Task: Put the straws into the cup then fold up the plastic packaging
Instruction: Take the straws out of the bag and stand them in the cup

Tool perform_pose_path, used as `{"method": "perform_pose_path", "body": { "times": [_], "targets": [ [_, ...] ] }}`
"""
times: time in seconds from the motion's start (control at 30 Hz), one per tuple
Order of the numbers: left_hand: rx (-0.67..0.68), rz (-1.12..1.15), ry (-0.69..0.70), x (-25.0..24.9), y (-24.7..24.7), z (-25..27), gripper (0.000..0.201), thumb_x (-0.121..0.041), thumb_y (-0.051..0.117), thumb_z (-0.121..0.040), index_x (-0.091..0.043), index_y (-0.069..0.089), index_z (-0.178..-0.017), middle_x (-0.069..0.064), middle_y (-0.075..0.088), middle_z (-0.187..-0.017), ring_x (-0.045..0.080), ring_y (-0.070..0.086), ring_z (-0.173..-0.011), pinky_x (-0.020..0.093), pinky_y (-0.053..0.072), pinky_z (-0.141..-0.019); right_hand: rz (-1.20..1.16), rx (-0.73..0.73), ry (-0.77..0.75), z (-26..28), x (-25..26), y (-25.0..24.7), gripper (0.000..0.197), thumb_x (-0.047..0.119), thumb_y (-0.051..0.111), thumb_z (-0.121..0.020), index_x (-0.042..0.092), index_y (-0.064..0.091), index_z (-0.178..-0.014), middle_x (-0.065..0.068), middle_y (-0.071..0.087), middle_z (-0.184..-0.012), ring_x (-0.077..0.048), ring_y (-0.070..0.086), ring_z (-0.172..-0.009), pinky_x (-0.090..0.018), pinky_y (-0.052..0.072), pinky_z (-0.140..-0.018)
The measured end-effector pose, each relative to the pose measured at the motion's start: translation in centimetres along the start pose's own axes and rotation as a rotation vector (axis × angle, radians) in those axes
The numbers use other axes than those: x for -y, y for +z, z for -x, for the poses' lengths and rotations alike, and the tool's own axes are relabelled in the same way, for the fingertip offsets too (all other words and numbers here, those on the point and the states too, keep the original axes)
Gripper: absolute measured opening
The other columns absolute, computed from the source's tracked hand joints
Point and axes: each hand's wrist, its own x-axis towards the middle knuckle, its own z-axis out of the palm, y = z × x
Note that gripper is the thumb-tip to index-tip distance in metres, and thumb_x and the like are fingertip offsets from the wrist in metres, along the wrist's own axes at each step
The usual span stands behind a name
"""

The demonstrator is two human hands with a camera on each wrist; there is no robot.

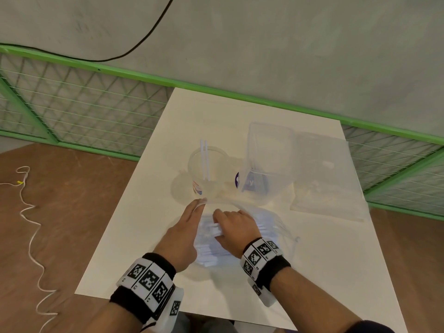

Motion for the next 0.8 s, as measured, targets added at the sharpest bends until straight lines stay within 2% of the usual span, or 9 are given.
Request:
{"method": "perform_pose_path", "body": {
  "times": [0.1,0.17,0.27,0.37,0.43,0.5,0.6,0.7,0.8],
  "targets": [
    [-0.003,-0.013,0.001,0.1,-0.1,0.0,0.108,0.016,0.052,-0.071,-0.037,0.005,-0.152,-0.035,-0.009,-0.149,0.028,0.063,-0.085,0.040,0.056,-0.075,-0.027,0.010,0.015,1.0,-0.5,-1.5,0.023,0.026,0.057,-0.089,0.015,0.056,-0.110,-0.004,0.067,-0.097,-0.030,0.062,-0.085,-0.033,0.039,-0.077],
    [-0.004,-0.018,0.000,0.2,-0.1,0.1,0.106,0.016,0.051,-0.071,-0.037,0.005,-0.151,-0.033,-0.008,-0.151,0.028,0.062,-0.085,0.040,0.055,-0.074,-0.061,-0.011,0.021,1.9,-1.2,-2.9,0.019,0.026,0.056,-0.089,0.015,0.060,-0.104,-0.005,0.065,-0.099,-0.031,0.061,-0.086,-0.031,0.033,-0.070],
    [-0.008,-0.025,-0.004,0.2,-0.1,0.0,0.106,0.016,0.050,-0.071,-0.035,0.005,-0.152,-0.031,-0.007,-0.153,0.029,0.063,-0.083,0.039,0.056,-0.073,-0.078,-0.111,-0.004,3.1,-2.5,-5.2,0.014,0.030,0.059,-0.083,0.019,0.067,-0.081,-0.001,0.061,-0.089,-0.028,0.059,-0.079,-0.033,0.039,-0.064],
    [-0.006,-0.022,-0.019,0.2,-0.1,-0.1,0.106,0.016,0.050,-0.072,-0.035,0.003,-0.152,-0.029,-0.007,-0.155,0.024,0.062,-0.086,0.029,0.054,-0.069,-0.193,-0.174,0.073,3.9,-3.7,-7.4,0.031,0.034,0.054,-0.089,0.026,0.048,-0.060,0.002,0.051,-0.077,-0.020,0.051,-0.069,-0.032,0.041,-0.059],
    [-0.006,-0.017,-0.019,0.1,0.0,-0.3,0.105,0.016,0.051,-0.072,-0.034,0.004,-0.152,-0.027,-0.007,-0.155,0.021,0.061,-0.088,0.023,0.051,-0.066,-0.325,-0.212,0.186,4.0,-4.5,-9.3,0.039,0.043,0.055,-0.089,0.021,0.045,-0.058,0.002,0.051,-0.068,-0.019,0.053,-0.061,-0.032,0.042,-0.058],
    [-0.007,-0.017,-0.018,0.0,0.0,-0.4,0.106,0.016,0.051,-0.072,-0.034,0.003,-0.153,-0.027,-0.007,-0.156,0.020,0.060,-0.091,0.023,0.051,-0.068,-0.443,-0.351,0.277,4.2,-4.9,-11.3,0.043,0.050,0.054,-0.083,0.014,0.057,-0.060,-0.002,0.059,-0.063,-0.020,0.059,-0.060,-0.034,0.047,-0.061],
    [-0.006,-0.017,-0.020,0.0,0.1,-0.5,0.106,0.016,0.052,-0.072,-0.033,0.003,-0.153,-0.026,-0.007,-0.156,0.020,0.059,-0.092,0.026,0.052,-0.071,-0.674,-0.462,0.357,4.2,-4.7,-12.1,0.035,0.029,0.065,-0.085,0.002,0.065,-0.063,-0.013,0.064,-0.061,-0.027,0.062,-0.057,-0.042,0.054,-0.061],
    [-0.005,-0.015,-0.027,-0.1,0.1,-0.6,0.106,0.016,0.052,-0.072,-0.032,0.003,-0.153,-0.026,-0.007,-0.156,0.016,0.055,-0.092,0.018,0.045,-0.066,-0.814,-0.390,0.439,4.1,-3.7,-9.6,0.023,0.021,0.073,-0.081,0.007,0.068,-0.063,-0.004,0.067,-0.057,-0.020,0.065,-0.054,-0.039,0.057,-0.060],
    [-0.002,-0.012,-0.025,-0.2,0.3,-0.5,0.107,0.016,0.053,-0.071,-0.032,0.003,-0.153,-0.025,-0.007,-0.156,0.018,0.056,-0.090,0.020,0.046,-0.064,-0.804,-0.260,0.477,4.1,-2.9,-7.3,0.019,0.021,0.074,-0.079,0.012,0.070,-0.063,0.001,0.069,-0.060,-0.013,0.067,-0.057,-0.038,0.058,-0.065]
  ]
}}
